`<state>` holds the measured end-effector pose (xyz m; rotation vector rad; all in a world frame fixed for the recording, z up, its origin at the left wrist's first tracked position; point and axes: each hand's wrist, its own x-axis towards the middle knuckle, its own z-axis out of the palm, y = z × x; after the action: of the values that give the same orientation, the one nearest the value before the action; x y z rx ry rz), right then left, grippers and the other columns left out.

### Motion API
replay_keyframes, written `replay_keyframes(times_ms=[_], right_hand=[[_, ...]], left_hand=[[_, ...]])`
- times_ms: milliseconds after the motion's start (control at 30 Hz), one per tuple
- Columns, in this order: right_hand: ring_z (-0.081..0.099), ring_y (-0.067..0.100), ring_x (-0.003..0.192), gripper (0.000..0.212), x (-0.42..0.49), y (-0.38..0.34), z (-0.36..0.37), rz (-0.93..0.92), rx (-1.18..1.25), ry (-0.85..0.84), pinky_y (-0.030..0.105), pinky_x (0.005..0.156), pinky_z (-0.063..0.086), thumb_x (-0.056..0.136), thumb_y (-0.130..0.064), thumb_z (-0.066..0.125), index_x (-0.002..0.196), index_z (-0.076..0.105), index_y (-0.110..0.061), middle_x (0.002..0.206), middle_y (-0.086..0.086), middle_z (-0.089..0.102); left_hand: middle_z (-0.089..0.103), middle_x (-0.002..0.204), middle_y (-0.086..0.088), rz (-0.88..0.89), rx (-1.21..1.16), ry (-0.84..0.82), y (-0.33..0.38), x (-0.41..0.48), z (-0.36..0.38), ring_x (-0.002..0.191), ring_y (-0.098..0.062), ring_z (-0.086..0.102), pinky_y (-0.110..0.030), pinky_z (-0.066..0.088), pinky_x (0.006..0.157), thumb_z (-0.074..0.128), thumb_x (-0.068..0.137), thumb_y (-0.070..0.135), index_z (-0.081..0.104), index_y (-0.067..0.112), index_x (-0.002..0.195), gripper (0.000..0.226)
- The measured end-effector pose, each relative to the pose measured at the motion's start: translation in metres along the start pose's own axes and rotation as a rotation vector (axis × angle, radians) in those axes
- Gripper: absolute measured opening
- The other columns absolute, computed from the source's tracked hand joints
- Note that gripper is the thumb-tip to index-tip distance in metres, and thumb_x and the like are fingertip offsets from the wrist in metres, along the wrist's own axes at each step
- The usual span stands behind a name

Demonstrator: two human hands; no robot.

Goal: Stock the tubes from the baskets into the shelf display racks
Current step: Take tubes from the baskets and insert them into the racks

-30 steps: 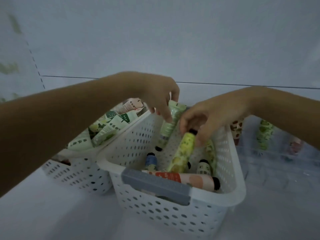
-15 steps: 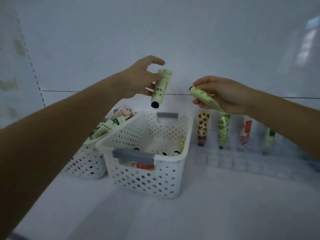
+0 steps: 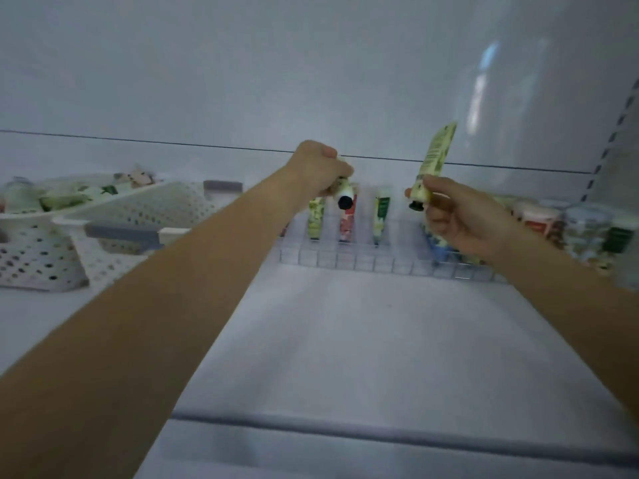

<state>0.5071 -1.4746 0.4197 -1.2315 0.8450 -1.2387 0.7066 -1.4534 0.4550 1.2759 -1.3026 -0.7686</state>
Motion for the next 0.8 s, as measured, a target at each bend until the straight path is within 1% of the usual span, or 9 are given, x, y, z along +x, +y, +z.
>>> replay_keyframes(times_ms=[33,100,200,267,433,500,567,633,800], right_hand=[[0.043,0.003,0.038,0.007,-0.005,0.002,-0.016,-0.051,-0.034,0.075,0.014,0.036,0.035,0.088,-0.019,0.06,0.083,0.057,-0.016,0.074,0.001,0.062],[0.046,0.004,0.044,0.012,-0.014,0.0,-0.046,-0.186,-0.143,0.249,0.017,0.041,0.04,0.085,-0.02,0.065,0.082,0.054,-0.021,0.071,-0.002,0.056],[0.056,0.007,0.055,0.017,-0.019,-0.01,-0.077,-0.304,-0.275,0.412,0.02,0.049,0.047,0.083,-0.027,0.068,0.089,0.052,-0.027,0.075,-0.002,0.06],[0.056,0.008,0.06,0.026,-0.014,-0.013,-0.093,-0.314,-0.299,0.497,0.018,0.05,0.048,0.083,-0.03,0.068,0.097,0.048,-0.023,0.08,-0.001,0.059],[0.05,0.005,0.068,0.044,-0.004,0.001,-0.111,-0.371,-0.695,0.494,0.018,0.051,0.037,0.082,-0.023,0.068,0.107,0.033,-0.016,0.081,-0.007,0.048],[0.049,0.011,0.067,0.048,-0.002,0.008,-0.111,-0.435,-0.883,0.46,0.02,0.049,0.033,0.081,-0.024,0.07,0.108,0.031,-0.014,0.081,-0.002,0.049],[0.047,0.019,0.073,0.049,-0.002,0.012,-0.108,-0.458,-1.034,0.455,0.024,0.05,0.03,0.082,-0.025,0.069,0.111,0.034,-0.008,0.086,0.004,0.048],[0.046,0.02,0.076,0.05,-0.001,0.015,-0.107,-0.436,-1.148,0.478,0.028,0.054,0.031,0.082,-0.026,0.069,0.113,0.036,-0.005,0.088,0.006,0.046],[0.054,0.032,0.095,0.057,0.003,0.019,-0.109,-0.374,-1.192,0.586,0.039,0.073,0.043,0.081,-0.03,0.07,0.116,0.035,-0.003,0.113,0.019,0.052]], left_hand=[[0.053,0.121,-0.018,-0.006,-0.016,0.007,-0.005,-0.002,0.017,0.094,-0.023,0.057,-0.028,0.054,0.073,0.065,0.083,0.006,0.047,0.002,0.126,0.047],[0.052,0.123,-0.019,-0.009,-0.022,0.026,-0.016,-0.006,0.052,0.104,-0.028,0.058,-0.035,0.052,0.089,0.065,0.082,0.005,0.048,0.002,0.127,0.047],[0.052,0.126,-0.018,-0.013,-0.037,0.023,-0.03,-0.012,0.097,0.112,-0.031,0.055,-0.04,0.048,0.096,0.064,0.083,0.007,0.048,0.005,0.128,0.048],[0.052,0.128,-0.015,-0.001,-0.038,0.019,-0.038,-0.014,0.119,0.113,-0.029,0.055,-0.04,0.047,0.097,0.064,0.085,0.011,0.048,0.008,0.13,0.048],[0.053,0.13,-0.01,0.044,-0.06,0.068,-0.063,-0.026,0.146,0.115,-0.023,0.052,-0.039,0.044,0.1,0.065,0.085,0.012,0.05,0.009,0.128,0.046],[0.053,0.129,-0.01,0.048,-0.046,0.067,-0.069,-0.025,0.148,0.111,-0.019,0.051,-0.037,0.044,0.099,0.064,0.085,0.011,0.051,0.009,0.128,0.045],[0.053,0.128,-0.009,0.071,-0.034,0.062,-0.071,-0.023,0.147,0.105,-0.013,0.049,-0.029,0.044,0.093,0.064,0.085,0.011,0.051,0.009,0.128,0.044],[0.054,0.128,-0.009,0.092,-0.011,0.061,-0.07,-0.023,0.147,0.106,-0.014,0.049,-0.025,0.042,0.089,0.064,0.085,0.011,0.051,0.009,0.128,0.045],[0.053,0.13,-0.009,0.088,0.008,0.047,-0.07,-0.025,0.146,0.117,-0.021,0.05,-0.034,0.042,0.1,0.065,0.084,0.011,0.051,0.01,0.128,0.046]])
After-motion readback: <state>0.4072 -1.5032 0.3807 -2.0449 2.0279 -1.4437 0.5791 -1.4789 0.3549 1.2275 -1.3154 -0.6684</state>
